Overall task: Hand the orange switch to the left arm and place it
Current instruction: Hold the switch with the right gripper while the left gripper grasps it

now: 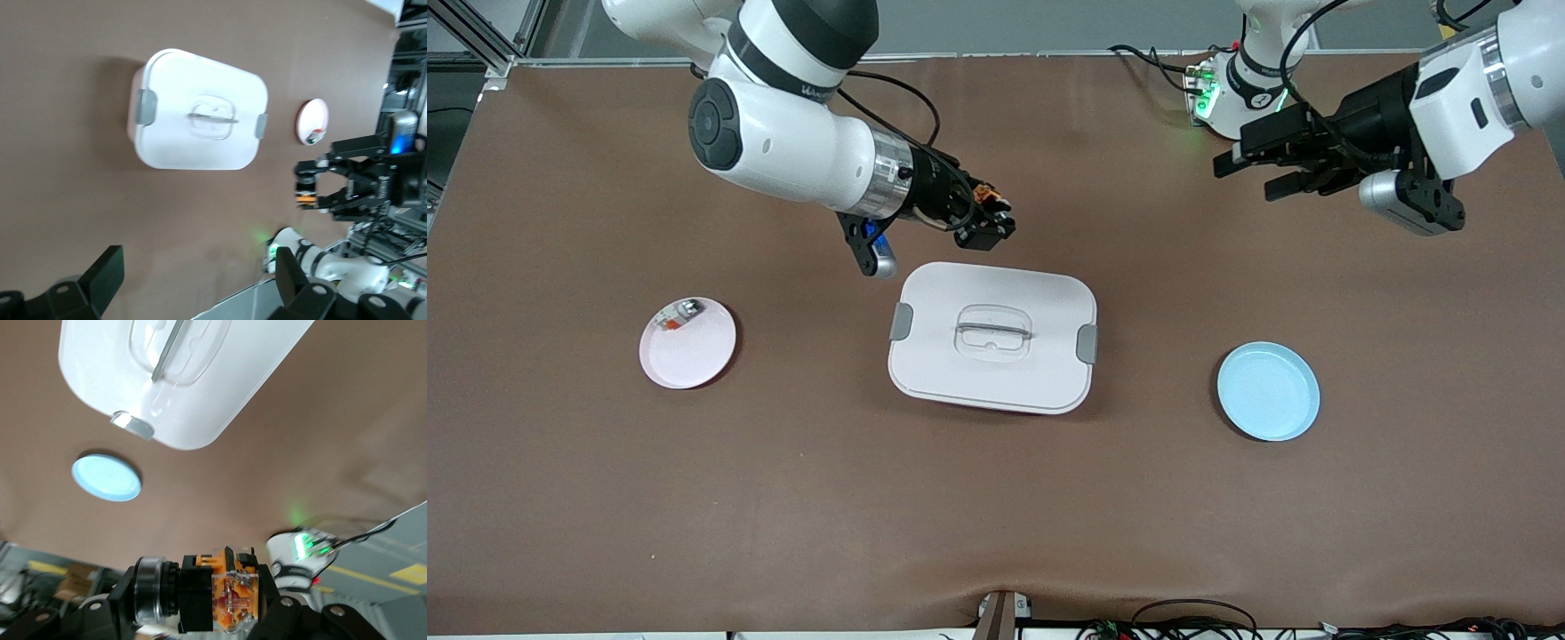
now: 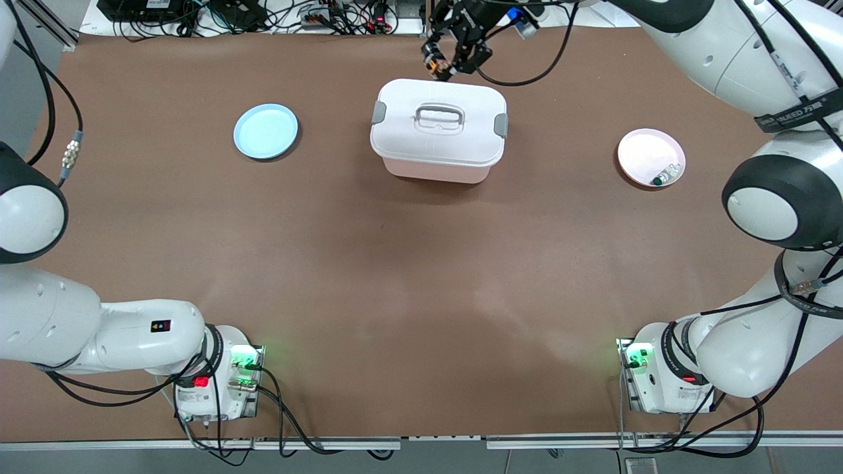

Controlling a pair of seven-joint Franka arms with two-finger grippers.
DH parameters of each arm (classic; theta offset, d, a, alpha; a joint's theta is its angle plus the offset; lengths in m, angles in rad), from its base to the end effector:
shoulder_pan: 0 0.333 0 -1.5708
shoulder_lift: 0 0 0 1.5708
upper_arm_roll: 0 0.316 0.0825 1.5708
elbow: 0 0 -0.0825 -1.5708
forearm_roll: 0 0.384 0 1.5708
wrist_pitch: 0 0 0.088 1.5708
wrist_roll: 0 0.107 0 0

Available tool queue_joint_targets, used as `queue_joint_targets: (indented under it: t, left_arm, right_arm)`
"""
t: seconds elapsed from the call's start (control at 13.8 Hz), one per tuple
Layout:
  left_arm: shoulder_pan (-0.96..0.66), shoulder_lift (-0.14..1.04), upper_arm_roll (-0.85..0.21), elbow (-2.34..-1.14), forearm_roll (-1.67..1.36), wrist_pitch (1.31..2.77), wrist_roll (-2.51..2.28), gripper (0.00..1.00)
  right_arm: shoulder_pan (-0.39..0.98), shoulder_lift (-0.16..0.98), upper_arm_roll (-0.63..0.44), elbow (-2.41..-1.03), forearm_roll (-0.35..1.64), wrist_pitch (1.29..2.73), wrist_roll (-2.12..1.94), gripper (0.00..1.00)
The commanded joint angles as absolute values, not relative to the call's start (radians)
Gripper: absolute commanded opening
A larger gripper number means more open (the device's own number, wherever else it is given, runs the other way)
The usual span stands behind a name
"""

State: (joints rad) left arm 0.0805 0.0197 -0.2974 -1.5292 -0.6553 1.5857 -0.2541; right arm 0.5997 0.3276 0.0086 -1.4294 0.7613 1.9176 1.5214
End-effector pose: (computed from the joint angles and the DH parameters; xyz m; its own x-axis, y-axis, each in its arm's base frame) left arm 0.5353 -0.1820 0.6572 0.9926 -0.0063 -0.1209 0.0683 -0.7950 0.6028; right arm 0.5307 0.4279 0.5434 0.3531 -0.6470 -0.6758 -0.9138 -0.3936 -0.1006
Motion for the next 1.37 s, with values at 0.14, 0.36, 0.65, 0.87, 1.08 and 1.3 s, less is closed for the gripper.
queue_joint_targets:
  t: [0.14,0.36,0.65,0.87,1.08,1.3]
  left_arm:
    - [0.086,0.005,-0.409,-1.629,-0.678,1.758,-0.295,1.00]
    - [0.086,0.003,-0.455,-1.664,-0.680,1.810,-0.299,1.00]
    - [0.087,0.002,-0.488,-1.698,-0.693,1.848,-0.299,1.00]
    - [0.086,-0.015,-0.494,-1.736,-0.696,1.877,-0.298,0.98]
    - [0.086,-0.014,-0.525,-1.755,-0.709,1.931,-0.298,0.91]
    - [0.084,-0.008,-0.543,-1.772,-0.712,1.985,-0.299,0.86]
  right_arm:
    - [0.669,0.374,-0.002,-1.376,0.853,2.086,1.647,0.09]
    - [0.713,0.440,-0.003,-1.289,0.851,2.143,1.739,0.08]
    - [0.724,0.457,-0.003,-1.266,0.851,2.151,1.755,0.07]
    - [0.727,0.457,-0.003,-1.266,0.851,2.151,1.756,0.07]
    - [0.726,0.457,-0.003,-1.266,0.851,2.151,1.756,0.07]
    - [0.726,0.457,-0.003,-1.267,0.851,2.151,1.755,0.07]
